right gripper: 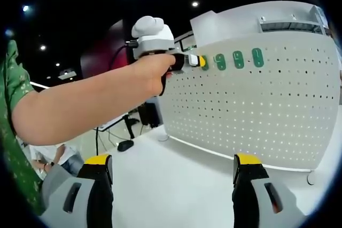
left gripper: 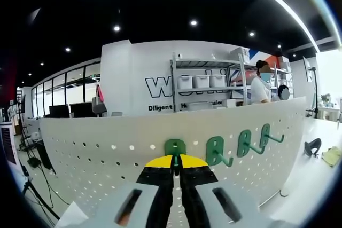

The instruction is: Insert the hook assembly into the mounting plate slot until the hook locks in place.

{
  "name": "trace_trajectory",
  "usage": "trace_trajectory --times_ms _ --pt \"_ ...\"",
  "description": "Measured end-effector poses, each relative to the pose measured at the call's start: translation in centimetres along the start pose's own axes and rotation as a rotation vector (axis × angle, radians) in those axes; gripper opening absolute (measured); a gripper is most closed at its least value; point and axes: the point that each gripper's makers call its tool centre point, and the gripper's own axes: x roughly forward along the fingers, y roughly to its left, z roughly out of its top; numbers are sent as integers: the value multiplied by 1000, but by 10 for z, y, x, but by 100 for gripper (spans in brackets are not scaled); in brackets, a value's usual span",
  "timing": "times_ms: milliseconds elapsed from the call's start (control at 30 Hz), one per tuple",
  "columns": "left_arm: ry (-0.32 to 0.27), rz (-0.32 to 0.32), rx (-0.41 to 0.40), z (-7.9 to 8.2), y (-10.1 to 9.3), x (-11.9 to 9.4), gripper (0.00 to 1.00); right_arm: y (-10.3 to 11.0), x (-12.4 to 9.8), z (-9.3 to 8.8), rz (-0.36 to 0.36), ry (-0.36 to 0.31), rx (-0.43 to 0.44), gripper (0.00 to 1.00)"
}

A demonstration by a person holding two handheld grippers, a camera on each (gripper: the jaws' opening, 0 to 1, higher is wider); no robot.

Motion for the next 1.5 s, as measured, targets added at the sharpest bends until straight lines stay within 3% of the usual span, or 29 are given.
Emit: trace_trajectory --times_ms 900,1000,1067,1167,1200,1267,1333,1400,1433,1467,1500 --pt "45 7 44 -2 -1 3 3 0 2 -2 4 1 5 95" --pt "46 16 71 -2 -2 3 3 0 2 -2 5 2 4 95" --pt "44 31 164 -1 -2 3 3 -1 2 -1 4 0 5 95" --pt "41 39 182 -2 -4 3 4 -1 1 -1 2 2 5 95" --pt "52 43 271 -1 -3 2 4 -1 1 -1 2 1 6 95" --pt "49 49 327 0 -6 2 5 -1 1 -1 2 1 5 95" --pt "44 47 268 -1 -4 4 4 -1 1 -2 3 4 5 95" --pt "47 44 316 1 -4 4 4 0 1 -2 5 3 5 95" --pt "48 44 307 0 -4 3 4 0 1 -2 6 3 5 95" --pt "42 41 245 -1 -3 5 4 0 2 -2 5 4 4 95" --pt "50 41 262 -1 -2 5 4 0 2 -2 5 4 4 95"
